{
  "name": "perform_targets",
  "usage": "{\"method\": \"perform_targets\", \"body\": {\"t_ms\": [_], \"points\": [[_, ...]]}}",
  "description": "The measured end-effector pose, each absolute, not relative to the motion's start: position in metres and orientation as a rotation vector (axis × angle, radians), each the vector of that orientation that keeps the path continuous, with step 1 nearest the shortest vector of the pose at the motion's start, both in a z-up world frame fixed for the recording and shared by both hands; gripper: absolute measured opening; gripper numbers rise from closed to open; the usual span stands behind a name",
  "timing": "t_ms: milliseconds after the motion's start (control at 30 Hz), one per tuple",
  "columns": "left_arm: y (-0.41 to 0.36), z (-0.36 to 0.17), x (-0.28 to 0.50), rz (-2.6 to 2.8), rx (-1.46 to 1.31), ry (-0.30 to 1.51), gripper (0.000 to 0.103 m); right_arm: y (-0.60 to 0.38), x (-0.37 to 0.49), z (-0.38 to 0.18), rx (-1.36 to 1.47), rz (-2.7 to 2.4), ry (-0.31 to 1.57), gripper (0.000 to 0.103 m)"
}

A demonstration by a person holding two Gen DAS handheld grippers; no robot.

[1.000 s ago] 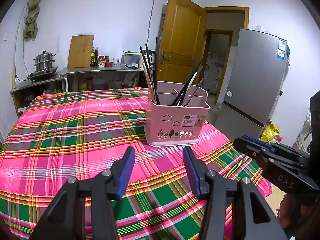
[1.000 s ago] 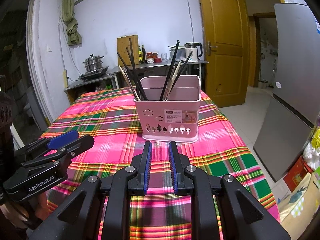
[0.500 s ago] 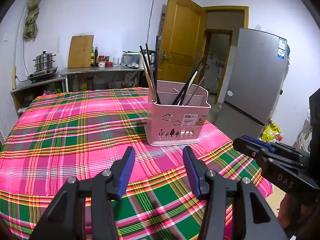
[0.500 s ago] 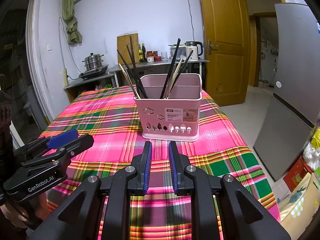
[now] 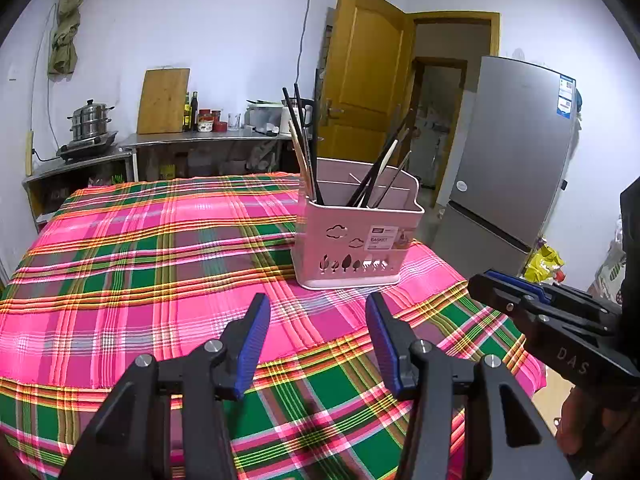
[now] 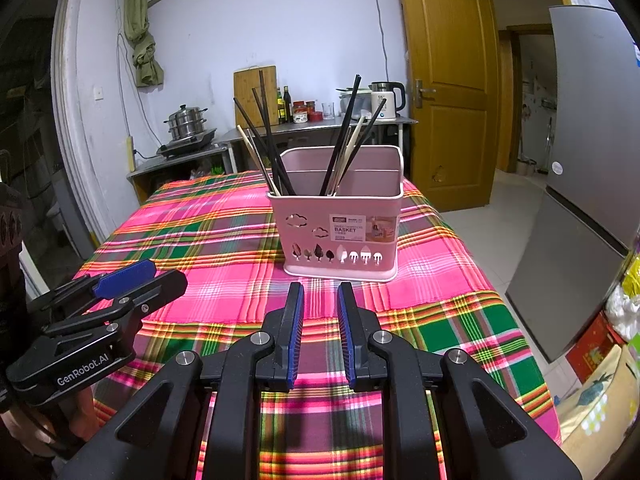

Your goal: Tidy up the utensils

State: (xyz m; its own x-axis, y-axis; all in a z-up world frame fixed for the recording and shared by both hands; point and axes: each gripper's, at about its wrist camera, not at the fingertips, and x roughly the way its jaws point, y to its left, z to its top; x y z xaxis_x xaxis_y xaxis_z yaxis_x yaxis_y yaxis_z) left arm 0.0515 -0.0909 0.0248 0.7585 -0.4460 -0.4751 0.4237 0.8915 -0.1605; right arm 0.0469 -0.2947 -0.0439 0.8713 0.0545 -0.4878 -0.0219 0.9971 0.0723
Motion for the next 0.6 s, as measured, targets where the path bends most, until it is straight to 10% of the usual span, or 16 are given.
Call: {"method": "perform_targets", "body": {"t_ms": [600], "points": [[-0.0884, 0.0219, 0.0516, -0.472, -0.038, 0.531, 0.052, -0.2969, 0.049, -0.0475, 0.064, 0.039, 0.522, 0.017]]}}
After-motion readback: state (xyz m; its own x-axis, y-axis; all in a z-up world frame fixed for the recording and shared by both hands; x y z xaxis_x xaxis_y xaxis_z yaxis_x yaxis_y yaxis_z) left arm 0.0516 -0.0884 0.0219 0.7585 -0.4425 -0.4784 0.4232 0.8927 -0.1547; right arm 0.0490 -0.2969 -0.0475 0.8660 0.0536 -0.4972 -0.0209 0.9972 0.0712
